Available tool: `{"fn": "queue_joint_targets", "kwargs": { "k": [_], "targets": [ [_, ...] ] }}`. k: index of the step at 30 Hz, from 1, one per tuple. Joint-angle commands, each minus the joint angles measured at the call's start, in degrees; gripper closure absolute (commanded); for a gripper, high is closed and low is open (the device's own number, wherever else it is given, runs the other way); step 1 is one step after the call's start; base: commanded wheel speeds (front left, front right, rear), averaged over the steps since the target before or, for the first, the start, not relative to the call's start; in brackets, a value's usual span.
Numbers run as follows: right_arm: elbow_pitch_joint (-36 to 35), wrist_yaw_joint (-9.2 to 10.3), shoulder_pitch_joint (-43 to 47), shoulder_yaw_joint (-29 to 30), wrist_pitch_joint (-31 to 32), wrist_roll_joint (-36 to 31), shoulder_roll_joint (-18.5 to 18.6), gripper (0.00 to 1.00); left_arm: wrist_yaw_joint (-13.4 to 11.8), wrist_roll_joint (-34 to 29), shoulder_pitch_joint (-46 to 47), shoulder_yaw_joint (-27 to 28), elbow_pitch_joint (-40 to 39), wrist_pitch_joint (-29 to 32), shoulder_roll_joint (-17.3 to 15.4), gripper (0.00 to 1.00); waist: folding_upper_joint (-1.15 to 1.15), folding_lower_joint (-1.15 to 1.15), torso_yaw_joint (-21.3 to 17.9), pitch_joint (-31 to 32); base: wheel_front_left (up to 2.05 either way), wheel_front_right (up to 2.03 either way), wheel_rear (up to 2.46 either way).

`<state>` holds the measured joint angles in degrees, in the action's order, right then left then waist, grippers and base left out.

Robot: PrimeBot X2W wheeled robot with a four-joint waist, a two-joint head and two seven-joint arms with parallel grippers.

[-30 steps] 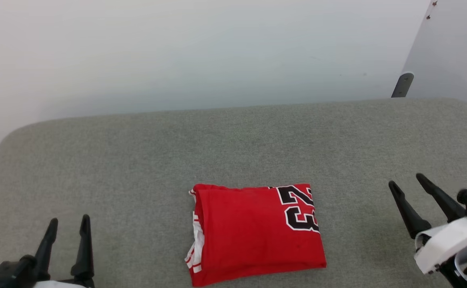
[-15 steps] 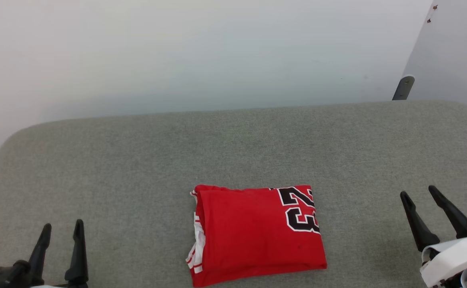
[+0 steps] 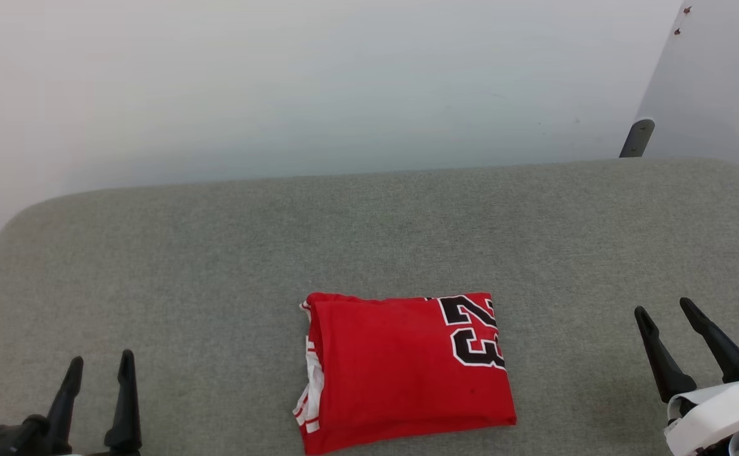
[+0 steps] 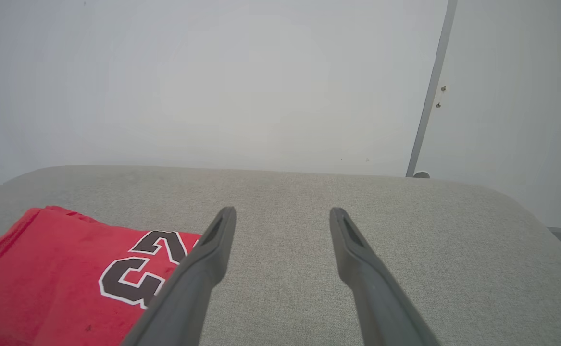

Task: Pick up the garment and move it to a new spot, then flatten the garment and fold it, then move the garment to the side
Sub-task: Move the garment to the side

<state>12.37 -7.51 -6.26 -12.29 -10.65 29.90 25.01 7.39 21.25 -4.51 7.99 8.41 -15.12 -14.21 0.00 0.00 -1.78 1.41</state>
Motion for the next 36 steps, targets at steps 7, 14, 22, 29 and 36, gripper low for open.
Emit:
{"fn": "queue_joint_targets", "kwargs": {
  "k": [7,14,22,29,36],
  "targets": [
    [-0.08,0.04,0.43,-0.09,-0.59,-0.13,-0.24,0.00,0.18,0.10,-0.44,-0.23,-0.21,0.02,0.31,0.00,0.00,0.00,0.02,-0.07,0.00,0.00,0.00],
    [0.16,0.04,0.28,-0.17,-0.33,-0.21,-0.30,0.00,0.18,0.26,-0.50,-0.46,-0.19,0.02,0.44,0.00,0.00,0.00,0.18,-0.14,0.00,0.00,0.00],
    [-0.51,0.04,-0.45,-1.07,0.99,-0.45,-0.54,0.00,0.18,-0.05,-0.08,0.12,-0.45,0.02,0.42,0.00,0.00,0.00,2.01,-0.53,0.00,0.00,0.00],
    [-0.35,0.04,-2.15,-3.56,4.72,0.66,-0.86,0.00,0.16,-0.77,-0.20,0.10,-0.67,0.02,0.44,0.00,0.00,0.00,6.07,-1.06,0.00,0.00,0.00],
    [1.78,0.04,-4.06,-5.74,10.55,2.04,-0.53,0.00,0.17,-0.86,0.52,-1.34,-0.38,0.02,1.08,0.00,0.00,0.00,11.46,-2.49,0.00,0.00,0.00]
  ]
}}
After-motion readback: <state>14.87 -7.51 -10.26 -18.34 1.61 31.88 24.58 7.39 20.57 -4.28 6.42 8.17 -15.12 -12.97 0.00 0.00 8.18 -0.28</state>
